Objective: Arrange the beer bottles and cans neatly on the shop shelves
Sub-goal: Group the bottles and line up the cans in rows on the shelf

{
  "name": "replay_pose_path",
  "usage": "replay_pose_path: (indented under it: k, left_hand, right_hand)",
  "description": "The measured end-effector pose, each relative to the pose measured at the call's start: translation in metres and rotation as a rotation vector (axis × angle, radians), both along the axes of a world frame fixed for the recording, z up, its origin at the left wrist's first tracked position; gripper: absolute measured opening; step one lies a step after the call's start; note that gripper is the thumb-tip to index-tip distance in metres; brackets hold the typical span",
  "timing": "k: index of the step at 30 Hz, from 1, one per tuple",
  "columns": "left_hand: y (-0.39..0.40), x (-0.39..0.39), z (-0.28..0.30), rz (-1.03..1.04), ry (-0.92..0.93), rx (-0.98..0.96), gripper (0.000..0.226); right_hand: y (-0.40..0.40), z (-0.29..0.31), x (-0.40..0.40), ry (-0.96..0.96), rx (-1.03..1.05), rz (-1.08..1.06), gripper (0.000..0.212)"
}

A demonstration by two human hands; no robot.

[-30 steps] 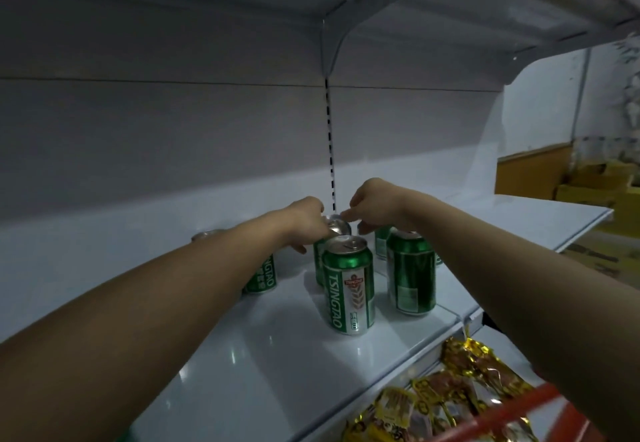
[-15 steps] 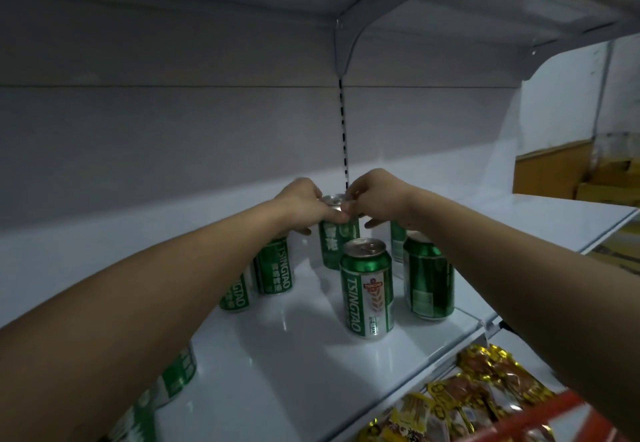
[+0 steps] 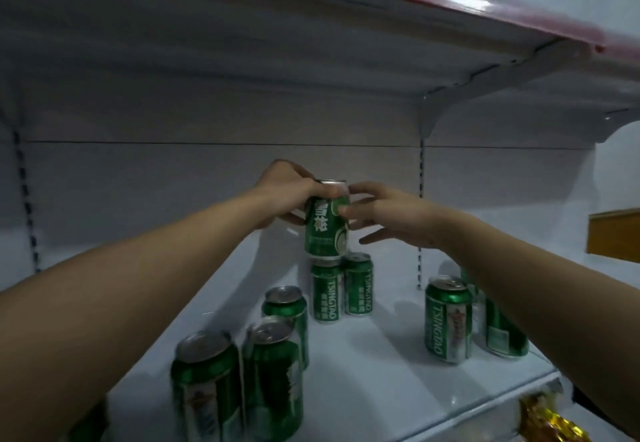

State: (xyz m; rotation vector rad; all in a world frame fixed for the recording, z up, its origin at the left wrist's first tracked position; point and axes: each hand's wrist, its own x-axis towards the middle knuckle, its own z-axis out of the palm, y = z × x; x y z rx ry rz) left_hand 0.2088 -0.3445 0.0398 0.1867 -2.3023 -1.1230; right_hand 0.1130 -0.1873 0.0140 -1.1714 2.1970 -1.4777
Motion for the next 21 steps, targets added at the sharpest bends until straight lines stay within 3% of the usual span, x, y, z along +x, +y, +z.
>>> replay_pose_path:
  k: [3,6,10,16,21]
  left_hand:
    - [-0.023,0.039,0.005,0.058,0.026,0.003,0.033]
    - [-0.05,0.077,0.009,0.115,0.026,-0.003,0.034]
    - [-0.09,0.135,0.019,0.189,0.007,-0.034,0.03]
    - [-0.148,0.221,0.027,0.291,-0.039,-0.068,0.03]
    - [-0.198,0.269,0.017,0.434,-0.08,-0.064,0.046]
  right_hand:
    - [-0.037,0.0,0.033,0.064,0.04,0.061,0.062]
    - [-0.079,0.002,0.065,0.104,-0.041,0.095,0.039]
    - [-0.133,0.008,0.107,0.126,-0.116,0.172,0.031]
    - [-0.218,0.014,0.171,0.126,-0.138,0.266,0.059]
    - [-0.282,0.005,0.217,0.134,-0.098,0.37,0.053]
